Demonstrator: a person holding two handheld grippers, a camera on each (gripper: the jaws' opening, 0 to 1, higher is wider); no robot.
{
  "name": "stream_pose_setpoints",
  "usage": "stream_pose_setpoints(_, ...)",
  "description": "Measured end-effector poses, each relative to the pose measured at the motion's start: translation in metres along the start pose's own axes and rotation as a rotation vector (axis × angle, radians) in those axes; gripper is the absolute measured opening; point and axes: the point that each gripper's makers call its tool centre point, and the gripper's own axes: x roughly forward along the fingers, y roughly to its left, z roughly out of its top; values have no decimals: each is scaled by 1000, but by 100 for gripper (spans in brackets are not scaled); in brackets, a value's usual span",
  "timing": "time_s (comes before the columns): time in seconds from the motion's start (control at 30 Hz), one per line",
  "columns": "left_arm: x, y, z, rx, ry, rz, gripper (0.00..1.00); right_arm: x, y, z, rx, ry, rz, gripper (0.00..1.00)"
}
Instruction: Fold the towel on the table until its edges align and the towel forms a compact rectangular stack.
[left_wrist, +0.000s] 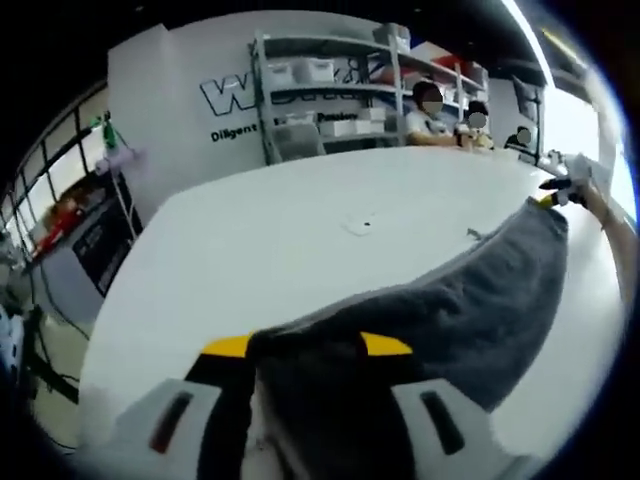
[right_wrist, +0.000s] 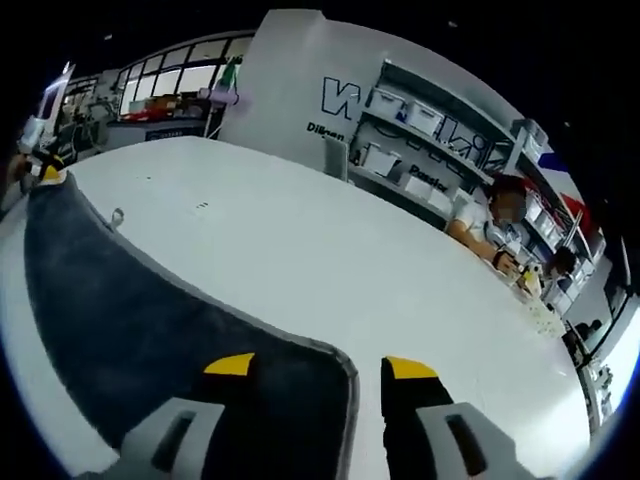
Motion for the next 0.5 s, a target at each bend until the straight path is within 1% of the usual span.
stream_pose_setpoints(0.03, -1, -1, 0, 1, 0, -2, 47, -1, 0, 0, 2, 0, 3, 54)
stream_pose_setpoints(0.13, -7, -8, -8, 14, 38, -6, 51, -10, 3, -3, 16, -2, 23, 58)
stream_pose_setpoints(0.2, -11, -12, -12, 15, 54, -11, 56, -16, 8, -4, 24, -7, 44, 60)
stream_pose_setpoints(0.23, -12, -13, -12, 14, 55, -16, 59, -18, 11, -5, 33, -6, 59, 60)
stream_pose_setpoints(0.3, -15, -17, -12, 17, 50, -30, 60, -23, 22, -7, 38, -2, 86, 62)
stream_pose_setpoints(0.37, -18, -21, -11, 20, 45, -43, 61, -28, 32, -9, 42, 1, 113, 66)
stream_pose_setpoints(0.43, -23, -25, -11, 17, 36, -52, 64, -31, 36, -12, 24, 17, 113, 71)
stream_pose_setpoints(0.5, -31, -28, -9, 17, 19, -51, 68, -37, 41, -10, 28, 10, 120, 75)
